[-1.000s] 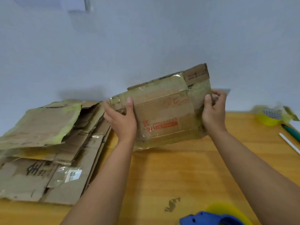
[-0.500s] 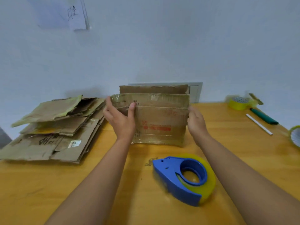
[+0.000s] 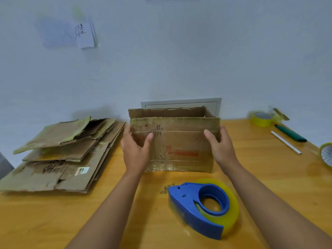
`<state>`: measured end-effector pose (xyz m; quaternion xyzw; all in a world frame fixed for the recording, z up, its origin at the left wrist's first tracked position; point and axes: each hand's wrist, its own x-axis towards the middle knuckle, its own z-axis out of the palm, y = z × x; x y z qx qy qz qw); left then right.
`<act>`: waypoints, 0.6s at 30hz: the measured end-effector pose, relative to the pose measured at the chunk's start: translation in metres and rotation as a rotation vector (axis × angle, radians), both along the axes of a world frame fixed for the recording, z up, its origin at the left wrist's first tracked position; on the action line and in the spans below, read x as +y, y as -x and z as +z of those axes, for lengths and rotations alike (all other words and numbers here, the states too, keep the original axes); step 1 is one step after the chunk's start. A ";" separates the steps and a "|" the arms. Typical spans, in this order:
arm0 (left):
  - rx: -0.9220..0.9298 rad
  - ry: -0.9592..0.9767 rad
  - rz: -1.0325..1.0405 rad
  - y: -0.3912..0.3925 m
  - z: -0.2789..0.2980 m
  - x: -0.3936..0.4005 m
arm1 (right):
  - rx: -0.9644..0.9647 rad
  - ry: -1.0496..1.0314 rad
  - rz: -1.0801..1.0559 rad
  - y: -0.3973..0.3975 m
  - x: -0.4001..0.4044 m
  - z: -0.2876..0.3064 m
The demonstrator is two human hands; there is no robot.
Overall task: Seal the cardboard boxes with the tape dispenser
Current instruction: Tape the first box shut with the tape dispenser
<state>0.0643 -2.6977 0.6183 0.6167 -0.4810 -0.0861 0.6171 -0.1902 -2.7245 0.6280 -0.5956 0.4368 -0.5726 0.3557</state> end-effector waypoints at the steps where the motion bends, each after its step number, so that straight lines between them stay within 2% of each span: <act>1: -0.001 -0.003 -0.008 -0.002 -0.002 0.000 | -0.004 0.013 -0.007 0.001 -0.003 0.000; 8: -0.060 0.031 -0.099 -0.015 0.002 0.006 | -0.004 0.018 -0.042 -0.002 -0.016 0.002; 18: 0.028 0.077 0.032 -0.017 0.012 0.001 | 0.054 -0.004 -0.118 -0.010 -0.015 0.011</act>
